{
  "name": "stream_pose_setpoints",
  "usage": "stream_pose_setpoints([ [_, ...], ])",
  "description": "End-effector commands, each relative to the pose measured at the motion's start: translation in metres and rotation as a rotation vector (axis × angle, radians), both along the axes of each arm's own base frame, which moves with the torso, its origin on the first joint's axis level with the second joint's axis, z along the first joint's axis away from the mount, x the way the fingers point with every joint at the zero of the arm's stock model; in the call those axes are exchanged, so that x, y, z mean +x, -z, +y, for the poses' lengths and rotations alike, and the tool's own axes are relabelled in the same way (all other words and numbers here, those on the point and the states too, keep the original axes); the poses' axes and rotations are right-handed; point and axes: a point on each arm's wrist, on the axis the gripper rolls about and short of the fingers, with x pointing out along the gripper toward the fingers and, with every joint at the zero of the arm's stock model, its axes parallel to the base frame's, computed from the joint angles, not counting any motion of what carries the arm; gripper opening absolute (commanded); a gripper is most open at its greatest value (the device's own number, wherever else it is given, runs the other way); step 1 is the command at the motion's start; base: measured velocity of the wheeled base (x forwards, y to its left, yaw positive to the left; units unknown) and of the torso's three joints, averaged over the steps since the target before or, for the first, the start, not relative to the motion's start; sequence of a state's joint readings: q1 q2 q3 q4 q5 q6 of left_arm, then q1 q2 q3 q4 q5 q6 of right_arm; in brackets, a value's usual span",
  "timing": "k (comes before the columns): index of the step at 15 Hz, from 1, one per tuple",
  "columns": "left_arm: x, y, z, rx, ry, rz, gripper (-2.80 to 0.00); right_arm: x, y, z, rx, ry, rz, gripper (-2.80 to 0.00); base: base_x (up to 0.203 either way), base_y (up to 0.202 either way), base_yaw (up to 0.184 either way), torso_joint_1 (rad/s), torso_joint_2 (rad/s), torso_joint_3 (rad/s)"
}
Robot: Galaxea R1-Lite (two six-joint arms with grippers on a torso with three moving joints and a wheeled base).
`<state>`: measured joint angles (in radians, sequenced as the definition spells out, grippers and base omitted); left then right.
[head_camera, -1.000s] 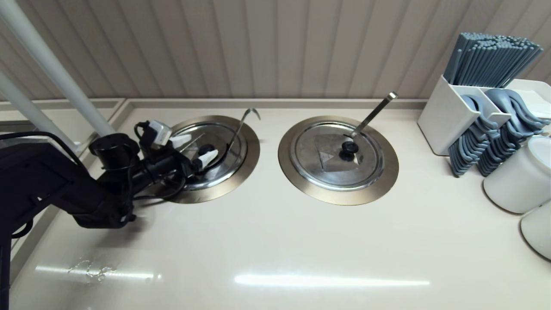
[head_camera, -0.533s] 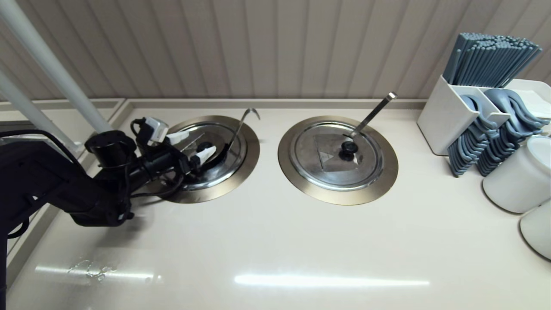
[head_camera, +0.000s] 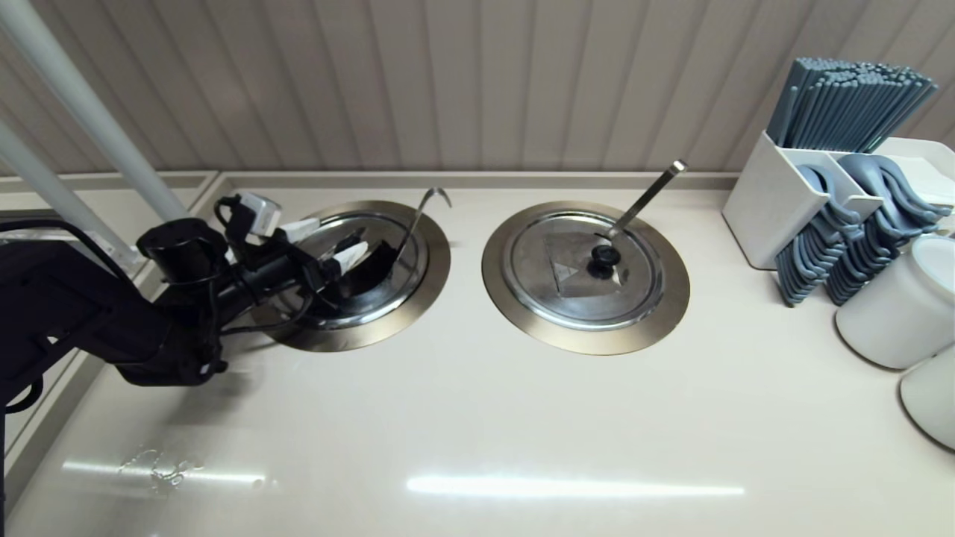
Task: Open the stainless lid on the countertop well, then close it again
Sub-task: Open the lid
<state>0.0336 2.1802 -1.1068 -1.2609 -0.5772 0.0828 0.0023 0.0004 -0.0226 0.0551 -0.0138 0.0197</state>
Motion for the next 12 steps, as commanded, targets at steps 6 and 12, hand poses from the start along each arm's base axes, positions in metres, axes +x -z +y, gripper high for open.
stream_pose_setpoints([
  [6, 0.0023, -0.0034, 0.0033, -0.008, -0.005, -0.014, 0.00, -0.0002, -0.0005, 0.0000, 0.000, -0.001, -0.002, -2.80, 0.000, 0.000, 0.000, 0.000, 0.00, 0.000],
  [12, 0.0067, -0.0078, 0.0081, -0.014, -0.016, -0.032, 0.00, -0.0002, -0.0005, 0.0000, 0.000, -0.001, -0.002, -2.80, 0.000, 0.000, 0.000, 0.000, 0.00, 0.000],
])
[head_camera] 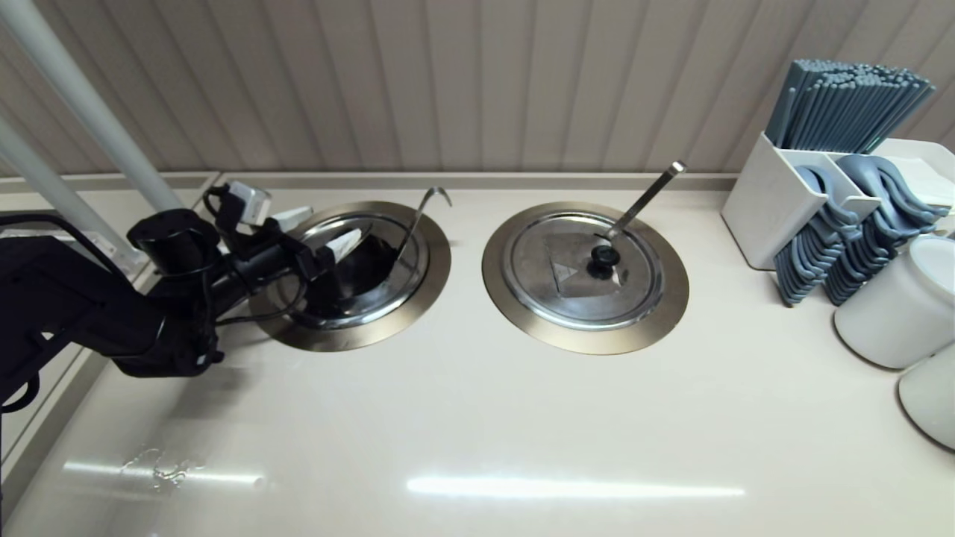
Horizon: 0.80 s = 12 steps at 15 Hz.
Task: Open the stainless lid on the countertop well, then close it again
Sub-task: Open the lid
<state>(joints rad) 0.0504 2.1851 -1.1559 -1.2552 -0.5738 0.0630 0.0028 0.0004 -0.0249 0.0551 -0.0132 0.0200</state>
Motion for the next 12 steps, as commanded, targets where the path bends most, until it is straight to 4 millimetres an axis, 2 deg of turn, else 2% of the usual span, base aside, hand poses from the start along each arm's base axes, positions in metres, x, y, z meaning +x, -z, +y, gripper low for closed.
stream_pose_setpoints([
  [1, 0.0033, -0.0001, 0.0014, 0.000, 0.000, -0.006, 0.00, 0.0000, 0.0001, 0.0000, 0.000, 0.000, 0.000, -2.80, 0.000, 0.000, 0.000, 0.000, 0.00, 0.000],
  [12, 0.0111, 0.0061, 0.0085, 0.000, -0.014, 0.003, 0.00, 0.0000, 0.0001, 0.0000, 0.000, -0.001, 0.000, -2.80, 0.000, 0.000, 0.000, 0.000, 0.00, 0.000],
])
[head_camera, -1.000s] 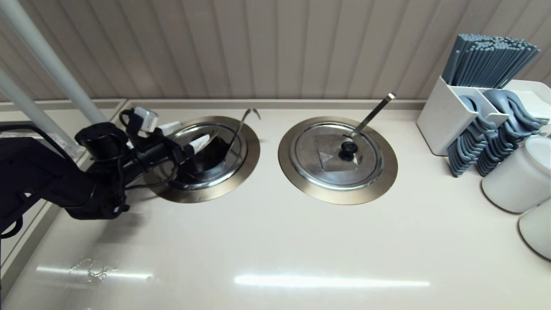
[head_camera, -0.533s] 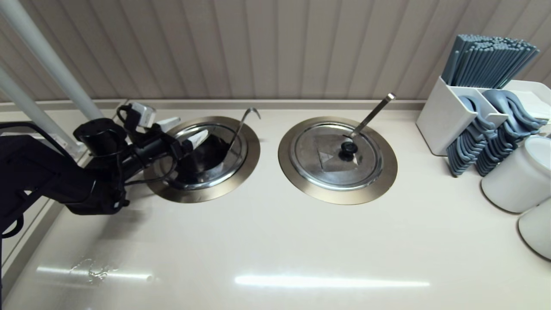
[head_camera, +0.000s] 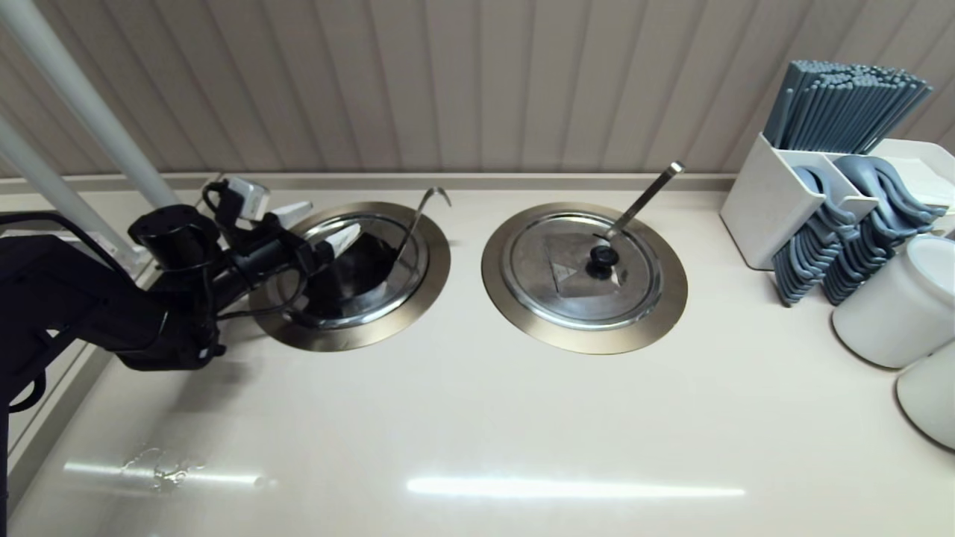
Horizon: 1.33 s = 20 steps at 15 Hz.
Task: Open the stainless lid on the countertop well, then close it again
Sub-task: Open the lid
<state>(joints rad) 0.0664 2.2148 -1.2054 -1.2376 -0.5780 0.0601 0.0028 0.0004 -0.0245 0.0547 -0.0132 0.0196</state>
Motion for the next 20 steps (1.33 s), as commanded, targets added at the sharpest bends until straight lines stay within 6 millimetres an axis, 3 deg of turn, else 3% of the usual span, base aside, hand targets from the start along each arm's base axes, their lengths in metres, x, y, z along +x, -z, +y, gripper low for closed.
stream_pose_setpoints([
  [1, 0.003, 0.005, 0.003, 0.002, -0.006, 0.005, 0.00, 0.000, 0.000, 0.000, 0.000, 0.000, 0.000, -2.80, 0.000, 0.000, 0.000, 0.000, 0.00, 0.000],
  [20, 0.007, 0.003, 0.021, 0.003, -0.047, -0.016, 0.00, 0.000, 0.000, 0.000, 0.000, 0.000, 0.000, -2.80, 0.000, 0.000, 0.000, 0.000, 0.00, 0.000],
])
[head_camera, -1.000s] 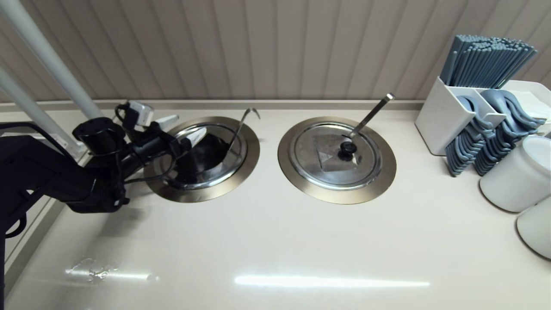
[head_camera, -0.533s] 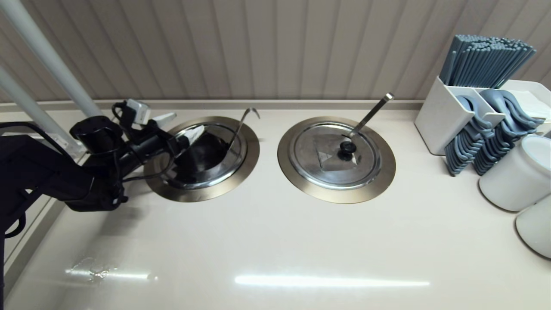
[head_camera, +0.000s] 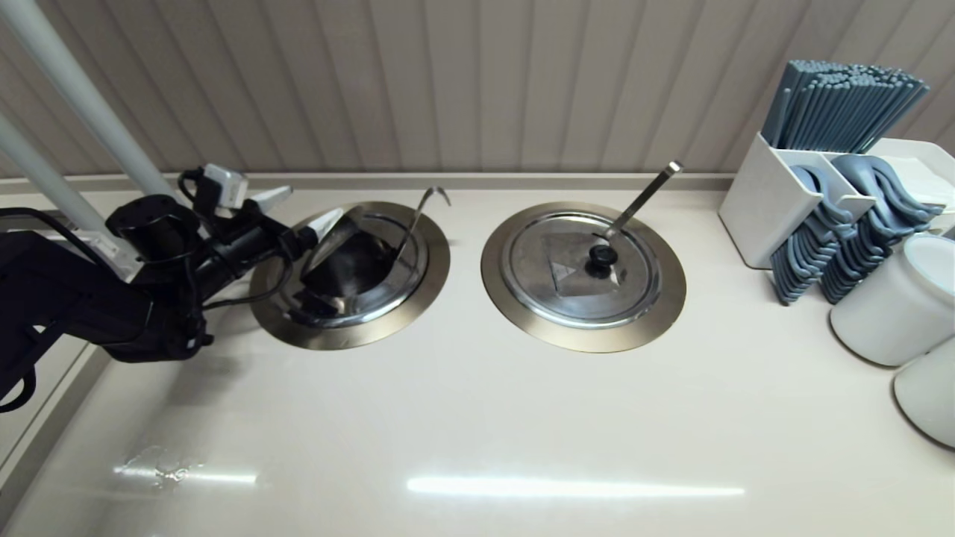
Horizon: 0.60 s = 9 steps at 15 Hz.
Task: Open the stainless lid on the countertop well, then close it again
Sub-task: Open the lid
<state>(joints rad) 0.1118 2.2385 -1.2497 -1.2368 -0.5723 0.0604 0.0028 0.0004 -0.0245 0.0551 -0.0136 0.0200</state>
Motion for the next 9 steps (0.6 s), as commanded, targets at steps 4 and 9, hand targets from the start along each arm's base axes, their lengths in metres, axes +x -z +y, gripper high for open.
stream_pose_setpoints([
  [4, 0.003, 0.004, 0.006, 0.002, -0.008, 0.001, 0.00, 0.000, 0.000, 0.000, 0.000, 0.000, 0.000, -2.80, 0.000, 0.000, 0.000, 0.000, 0.00, 0.000],
  [9, 0.008, 0.010, 0.016, 0.001, -0.028, 0.011, 0.00, 0.000, 0.000, 0.000, 0.000, 0.000, 0.000, -2.80, 0.000, 0.000, 0.000, 0.000, 0.00, 0.000],
])
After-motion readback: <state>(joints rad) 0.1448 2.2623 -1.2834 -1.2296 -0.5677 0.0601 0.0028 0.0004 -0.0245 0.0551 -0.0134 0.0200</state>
